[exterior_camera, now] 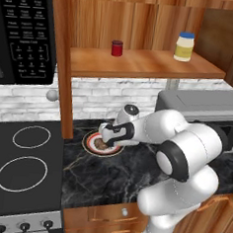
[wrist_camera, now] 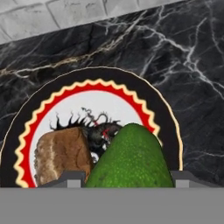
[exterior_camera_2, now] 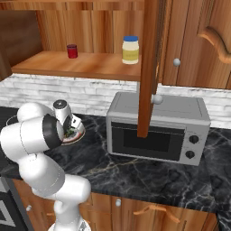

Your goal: Pick the avocado and bread from the counter and place them on the plate. Then pick the jam from the cabinet and place it next to the plate. Lastly close the cabinet door.

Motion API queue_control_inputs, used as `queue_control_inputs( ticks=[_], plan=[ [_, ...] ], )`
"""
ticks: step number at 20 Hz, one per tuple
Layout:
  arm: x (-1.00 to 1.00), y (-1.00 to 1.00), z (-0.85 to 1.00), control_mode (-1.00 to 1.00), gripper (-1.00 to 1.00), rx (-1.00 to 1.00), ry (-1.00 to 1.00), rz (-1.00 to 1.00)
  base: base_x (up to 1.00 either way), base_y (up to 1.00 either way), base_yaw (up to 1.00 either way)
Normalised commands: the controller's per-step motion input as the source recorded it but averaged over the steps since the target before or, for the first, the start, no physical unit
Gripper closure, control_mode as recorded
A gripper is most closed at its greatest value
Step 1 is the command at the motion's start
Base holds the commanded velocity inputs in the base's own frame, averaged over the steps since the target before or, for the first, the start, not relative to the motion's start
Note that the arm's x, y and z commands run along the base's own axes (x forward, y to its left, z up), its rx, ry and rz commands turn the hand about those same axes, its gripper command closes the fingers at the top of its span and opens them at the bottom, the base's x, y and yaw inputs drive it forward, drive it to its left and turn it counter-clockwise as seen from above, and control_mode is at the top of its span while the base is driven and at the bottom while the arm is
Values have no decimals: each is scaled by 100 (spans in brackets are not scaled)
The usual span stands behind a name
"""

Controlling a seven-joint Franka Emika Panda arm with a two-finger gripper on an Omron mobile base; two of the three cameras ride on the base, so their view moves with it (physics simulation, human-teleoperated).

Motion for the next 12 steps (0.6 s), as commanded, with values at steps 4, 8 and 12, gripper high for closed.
queue_control_inputs(
  ticks=[4,8,12],
  plan=[
    [1,2,-5,-100,100,0,0,3,0,0,0],
    [0,2,-7,-100,100,0,0,2,0,0,0],
    [0,8,-9,-100,100,-1,0,2,0,0,0]
  ],
)
